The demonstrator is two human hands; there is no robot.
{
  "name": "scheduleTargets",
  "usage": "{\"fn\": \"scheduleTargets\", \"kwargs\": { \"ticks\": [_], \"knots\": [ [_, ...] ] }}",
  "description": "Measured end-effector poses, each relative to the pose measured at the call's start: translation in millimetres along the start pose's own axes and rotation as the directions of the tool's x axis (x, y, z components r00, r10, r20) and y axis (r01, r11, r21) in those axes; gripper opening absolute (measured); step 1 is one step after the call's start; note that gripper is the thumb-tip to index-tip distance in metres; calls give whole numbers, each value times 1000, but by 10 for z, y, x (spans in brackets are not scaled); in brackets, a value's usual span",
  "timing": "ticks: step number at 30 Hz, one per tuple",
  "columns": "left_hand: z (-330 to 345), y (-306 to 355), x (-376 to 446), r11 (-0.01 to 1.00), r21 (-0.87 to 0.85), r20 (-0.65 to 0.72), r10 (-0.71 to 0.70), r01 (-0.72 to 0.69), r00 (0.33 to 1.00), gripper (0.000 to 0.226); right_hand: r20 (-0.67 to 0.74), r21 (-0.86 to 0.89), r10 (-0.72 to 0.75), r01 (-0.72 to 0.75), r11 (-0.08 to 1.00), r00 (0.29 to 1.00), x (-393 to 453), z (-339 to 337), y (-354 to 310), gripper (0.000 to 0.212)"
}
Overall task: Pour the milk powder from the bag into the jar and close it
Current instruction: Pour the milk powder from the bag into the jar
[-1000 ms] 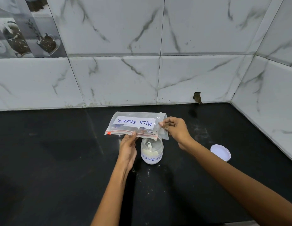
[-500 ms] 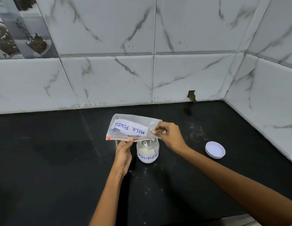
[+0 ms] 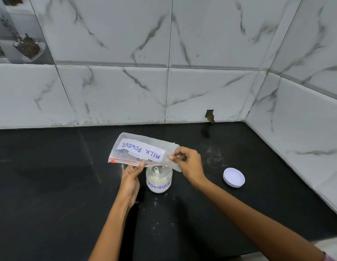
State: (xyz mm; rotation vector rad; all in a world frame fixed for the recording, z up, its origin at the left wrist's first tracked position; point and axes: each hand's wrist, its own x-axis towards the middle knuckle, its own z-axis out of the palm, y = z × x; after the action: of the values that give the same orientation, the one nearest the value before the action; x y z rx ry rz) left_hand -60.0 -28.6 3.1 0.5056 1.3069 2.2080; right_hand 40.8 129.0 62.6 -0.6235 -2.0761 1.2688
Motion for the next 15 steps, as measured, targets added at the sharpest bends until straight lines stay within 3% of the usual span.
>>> {"fn": "scheduleTargets", "kwargs": {
  "ticks": [15],
  "knots": [
    [-11, 93, -102, 999, 37, -30, -33, 34, 999, 35, -34, 43, 1, 0, 999, 999, -37, 104, 2, 6]
  ]
}}
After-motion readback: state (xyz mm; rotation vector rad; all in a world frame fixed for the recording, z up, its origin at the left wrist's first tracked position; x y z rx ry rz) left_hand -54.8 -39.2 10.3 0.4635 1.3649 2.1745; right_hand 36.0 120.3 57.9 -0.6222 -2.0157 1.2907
